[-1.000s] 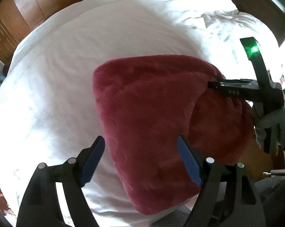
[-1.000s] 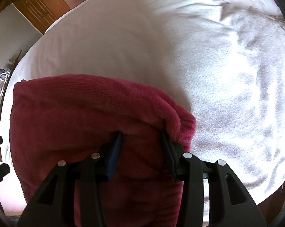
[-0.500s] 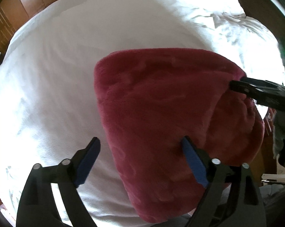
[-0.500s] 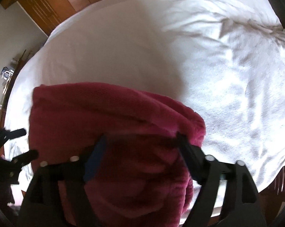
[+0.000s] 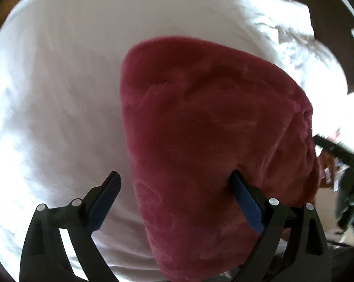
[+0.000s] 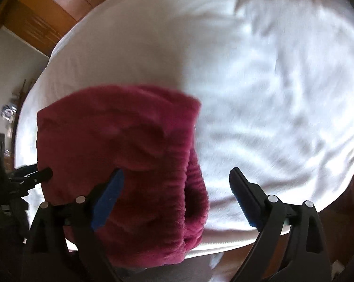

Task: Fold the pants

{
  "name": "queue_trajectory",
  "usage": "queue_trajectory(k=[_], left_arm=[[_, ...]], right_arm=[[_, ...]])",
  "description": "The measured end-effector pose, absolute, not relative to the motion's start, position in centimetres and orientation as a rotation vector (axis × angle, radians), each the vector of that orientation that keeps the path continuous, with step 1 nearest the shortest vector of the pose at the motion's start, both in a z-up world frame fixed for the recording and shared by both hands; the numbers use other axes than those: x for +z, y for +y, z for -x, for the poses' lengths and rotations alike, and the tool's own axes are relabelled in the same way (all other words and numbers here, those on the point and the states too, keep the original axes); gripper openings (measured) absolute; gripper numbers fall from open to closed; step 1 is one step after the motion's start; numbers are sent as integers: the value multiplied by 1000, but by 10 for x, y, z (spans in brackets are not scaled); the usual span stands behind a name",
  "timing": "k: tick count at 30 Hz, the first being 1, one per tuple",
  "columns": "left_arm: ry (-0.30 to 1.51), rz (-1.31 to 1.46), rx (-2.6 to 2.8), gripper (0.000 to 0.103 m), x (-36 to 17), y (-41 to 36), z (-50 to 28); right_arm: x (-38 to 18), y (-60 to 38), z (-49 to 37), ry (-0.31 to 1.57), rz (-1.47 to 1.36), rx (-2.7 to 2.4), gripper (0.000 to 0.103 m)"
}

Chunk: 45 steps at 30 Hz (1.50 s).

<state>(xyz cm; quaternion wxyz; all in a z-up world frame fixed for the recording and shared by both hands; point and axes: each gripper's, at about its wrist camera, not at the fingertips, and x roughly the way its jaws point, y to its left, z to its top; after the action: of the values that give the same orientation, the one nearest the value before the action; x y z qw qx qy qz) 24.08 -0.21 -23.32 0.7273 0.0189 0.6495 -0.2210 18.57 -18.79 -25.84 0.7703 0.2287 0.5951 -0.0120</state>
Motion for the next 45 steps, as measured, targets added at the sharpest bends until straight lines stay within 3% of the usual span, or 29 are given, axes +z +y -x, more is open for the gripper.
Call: queue_trajectory(k=[13,23,24,26,29,36,45], left_arm=[[1559,229,-489,98,-270,24,-249],[1644,489,-510,98,-298,40,-248],[1646,502,-513,98,-298,41,-248],[1653,531,-524,98,-301,38,-250],[1655,569,-544,94,-301,28,-252],[1640,581,-573,74,-287,31,-251],[1571,620,-598,66,-251,47,-251]], right_arm=[[-338,-221,-205,1370,-904,114,93],[-357,-233,-211,1391,-984,192,93],[-357,-231,-214,1391,-982,194,91],[-352,-224,-221,1381,-1004,224,70],[-340,-214,-231,1383,-969,217,58],[-316,-212,-239,1377,-920,203,48],[-274,-220,-233,1315,-897,216,45]])
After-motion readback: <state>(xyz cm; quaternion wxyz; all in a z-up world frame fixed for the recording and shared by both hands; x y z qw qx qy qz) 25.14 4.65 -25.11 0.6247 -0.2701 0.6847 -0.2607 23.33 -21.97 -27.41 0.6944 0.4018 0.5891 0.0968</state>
